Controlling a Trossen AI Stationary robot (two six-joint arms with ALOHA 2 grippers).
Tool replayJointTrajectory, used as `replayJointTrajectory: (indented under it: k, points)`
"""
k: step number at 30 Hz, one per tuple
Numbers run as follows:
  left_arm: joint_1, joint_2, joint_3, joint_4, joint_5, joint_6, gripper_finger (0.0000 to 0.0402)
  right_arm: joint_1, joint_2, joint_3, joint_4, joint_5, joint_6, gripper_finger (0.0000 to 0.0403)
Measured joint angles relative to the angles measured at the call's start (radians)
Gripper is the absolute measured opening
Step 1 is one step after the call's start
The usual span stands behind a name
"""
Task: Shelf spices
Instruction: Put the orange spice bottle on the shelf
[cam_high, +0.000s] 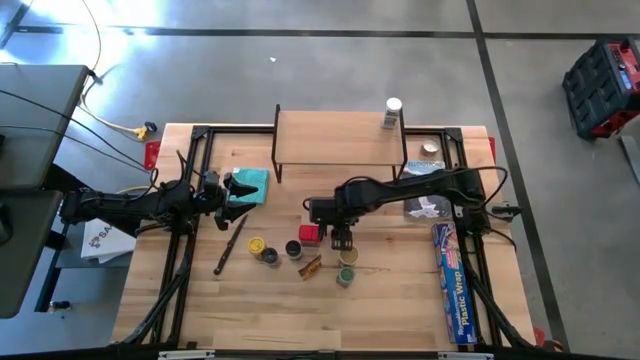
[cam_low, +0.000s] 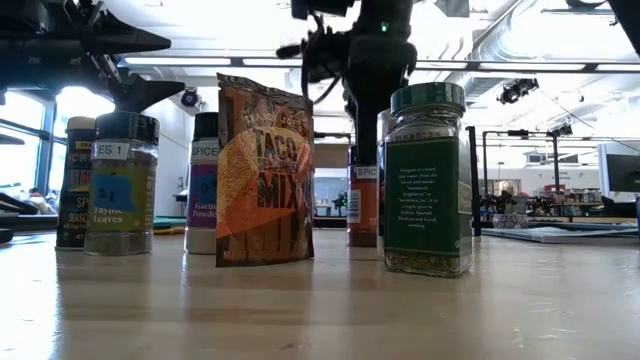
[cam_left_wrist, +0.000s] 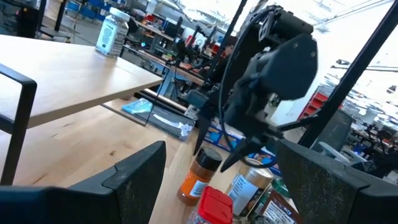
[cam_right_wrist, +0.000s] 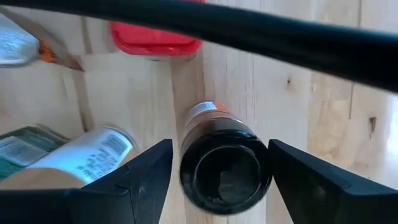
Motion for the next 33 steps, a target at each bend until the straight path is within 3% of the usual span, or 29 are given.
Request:
replayJointTrajectory:
  k: [6, 12, 19, 23, 28, 33]
  points:
    - [0.000, 0.000, 0.000, -0.001, 0.000, 0.000, 0.0298, -0.001, 0.004, 0.001, -0.006, 0.002, 0.009, 0.0252]
    - [0.000, 0.000, 0.000, -0.003, -0.001, 0.000, 0.0298, -0.001, 0.022, 0.002, -0.013, 0.007, 0.001, 0.0195]
    - [0.000, 0.000, 0.000, -0.008, -0.001, 0.000, 0.0298, -0.007, -0.007, 0.015, -0.055, 0.006, 0.003, 0.0193]
    - [0.000, 0.000, 0.000, -0.009, -0.002, 0.000, 0.0298, -0.027, -0.041, 0.135, -0.176, 0.035, 0.034, 0.0193]
    - [0.000, 0.000, 0.000, -0.007, -0.003, 0.000, 0.0298, -0.075, -0.042, 0.380, -0.344, 0.103, 0.062, 0.0193]
    - [0.000, 0.000, 0.000, -0.007, -0.003, 0.000, 0.0298, -0.208, -0.043, 0.562, -0.463, 0.129, 0.063, 0.0193]
